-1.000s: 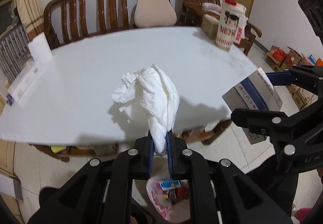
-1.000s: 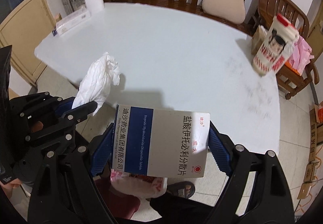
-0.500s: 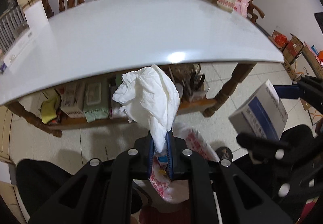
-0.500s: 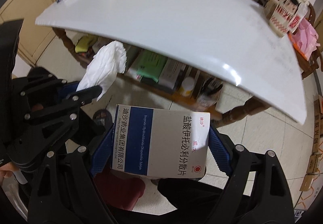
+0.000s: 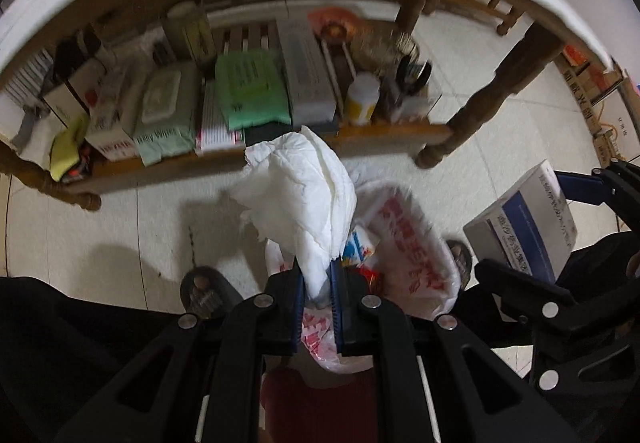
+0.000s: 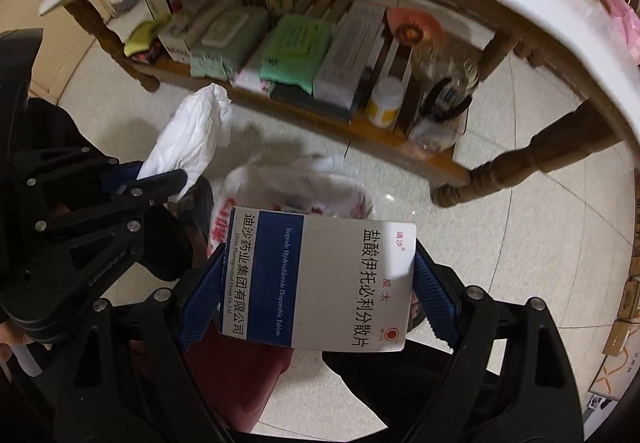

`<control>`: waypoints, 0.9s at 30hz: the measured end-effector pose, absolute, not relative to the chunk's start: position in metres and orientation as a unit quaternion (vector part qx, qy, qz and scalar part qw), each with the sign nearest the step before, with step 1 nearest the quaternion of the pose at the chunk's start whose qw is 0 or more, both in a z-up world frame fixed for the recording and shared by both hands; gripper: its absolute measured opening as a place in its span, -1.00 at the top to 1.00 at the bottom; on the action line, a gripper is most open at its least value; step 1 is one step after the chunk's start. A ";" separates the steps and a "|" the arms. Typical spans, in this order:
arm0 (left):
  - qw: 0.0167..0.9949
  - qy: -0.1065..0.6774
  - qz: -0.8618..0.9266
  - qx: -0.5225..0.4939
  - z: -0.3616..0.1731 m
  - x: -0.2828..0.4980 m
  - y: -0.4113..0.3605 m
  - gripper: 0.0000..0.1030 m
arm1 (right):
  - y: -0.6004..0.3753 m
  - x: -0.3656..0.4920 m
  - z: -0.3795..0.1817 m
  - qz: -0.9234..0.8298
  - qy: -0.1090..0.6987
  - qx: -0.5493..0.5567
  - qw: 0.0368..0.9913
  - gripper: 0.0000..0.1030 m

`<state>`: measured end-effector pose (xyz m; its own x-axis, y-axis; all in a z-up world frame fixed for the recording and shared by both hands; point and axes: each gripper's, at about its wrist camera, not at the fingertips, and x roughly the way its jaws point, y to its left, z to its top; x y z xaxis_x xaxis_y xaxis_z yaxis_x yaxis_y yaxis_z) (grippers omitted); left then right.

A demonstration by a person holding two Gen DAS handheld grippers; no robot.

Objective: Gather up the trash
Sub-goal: 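Carry the tissue wad and medicine box down to the white plastic bag, then open both tools over the bag to drop the tissue and box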

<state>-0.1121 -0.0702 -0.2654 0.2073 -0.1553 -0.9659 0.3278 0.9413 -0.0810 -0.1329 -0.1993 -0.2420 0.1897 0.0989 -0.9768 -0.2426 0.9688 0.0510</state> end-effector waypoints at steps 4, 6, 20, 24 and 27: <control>0.747 0.642 -0.162 0.053 -0.289 -0.108 -0.072 0.77 | -0.204 -0.129 -0.265 0.104 0.645 -0.056 0.755 -0.62; 0.738 0.653 -0.162 0.052 -0.299 -0.104 -0.074 0.77 | -0.206 -0.128 -0.277 0.104 0.657 -0.050 0.745 -0.62; 0.686 0.710 -0.156 0.040 -0.352 -0.091 -0.083 0.76 | -0.209 -0.121 -0.330 0.092 0.696 -0.048 0.711 -0.63; 0.675 0.720 -0.158 0.035 -0.361 -0.090 -0.085 0.76 | -0.208 -0.120 -0.339 0.095 0.703 -0.049 0.703 -0.64; 0.668 0.726 -0.161 0.036 -0.366 -0.090 -0.087 0.69 | -0.207 -0.120 -0.344 0.097 0.707 -0.048 0.699 -0.65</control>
<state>-0.0902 -0.0870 -0.3664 -0.1058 -0.1625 -0.9810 0.2675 0.9455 -0.1855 -0.1200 -0.2071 -0.3441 -0.0181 0.0671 -0.9976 -0.2034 0.9766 0.0694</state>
